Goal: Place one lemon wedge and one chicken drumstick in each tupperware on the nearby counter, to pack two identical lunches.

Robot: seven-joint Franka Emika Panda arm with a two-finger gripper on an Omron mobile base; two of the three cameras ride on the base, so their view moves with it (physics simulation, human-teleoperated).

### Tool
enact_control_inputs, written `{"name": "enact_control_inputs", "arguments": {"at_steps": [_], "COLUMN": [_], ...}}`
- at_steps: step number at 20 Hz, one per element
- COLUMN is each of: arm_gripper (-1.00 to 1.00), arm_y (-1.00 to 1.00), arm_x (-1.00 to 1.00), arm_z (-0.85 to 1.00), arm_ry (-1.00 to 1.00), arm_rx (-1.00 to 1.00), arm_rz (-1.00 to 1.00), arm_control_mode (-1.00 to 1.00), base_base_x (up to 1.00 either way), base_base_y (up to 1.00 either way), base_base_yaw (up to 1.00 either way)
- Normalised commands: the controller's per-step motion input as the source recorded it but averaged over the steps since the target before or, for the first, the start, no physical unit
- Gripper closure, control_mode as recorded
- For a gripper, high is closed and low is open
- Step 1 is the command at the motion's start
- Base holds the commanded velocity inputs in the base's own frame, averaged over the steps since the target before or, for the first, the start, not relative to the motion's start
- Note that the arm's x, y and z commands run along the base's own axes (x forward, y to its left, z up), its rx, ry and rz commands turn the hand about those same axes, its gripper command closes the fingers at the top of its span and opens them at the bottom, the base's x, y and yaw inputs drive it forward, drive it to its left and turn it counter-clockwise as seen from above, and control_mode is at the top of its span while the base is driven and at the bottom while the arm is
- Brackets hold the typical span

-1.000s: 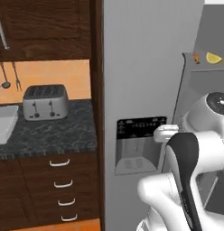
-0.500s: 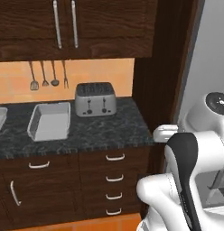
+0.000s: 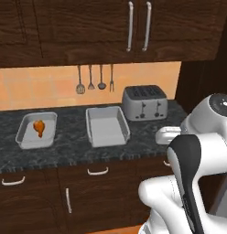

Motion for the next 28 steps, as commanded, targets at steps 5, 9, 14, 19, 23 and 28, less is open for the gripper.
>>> {"name": "enact_control_inputs", "arguments": {"at_steps": [5, 9, 14, 19, 23, 28], "arm_gripper": [1.0, 1.0, 1.0, 1.0, 1.0, 1.0], "arm_y": [0.0, 0.0, 0.0, 0.0, 0.0, 0.05], "arm_x": [0.0, 0.0, 0.0, 0.0, 0.0, 0.3], "arm_z": [0.0, 0.0, 0.0, 0.0, 0.0, -0.07], "arm_ry": [0.0, 0.0, 0.0, 0.0, 0.0, -0.03], "arm_rx": [0.0, 0.0, 0.0, 0.0, 0.0, 0.0], "arm_rz": [0.0, 0.0, 0.0, 0.0, 0.0, 0.03], "arm_control_mode": [1.0, 1.0, 1.0, 1.0, 1.0, -1.0], "base_base_x": [0.72, 0.34, 0.26, 0.44, 0.45, 0.0], "base_base_y": [1.0, 1.0, 1.0, 0.86, 0.6, 0.0], "base_base_yaw": [-0.01, -0.02, -0.06, -0.08, -0.08, 0.0]}}
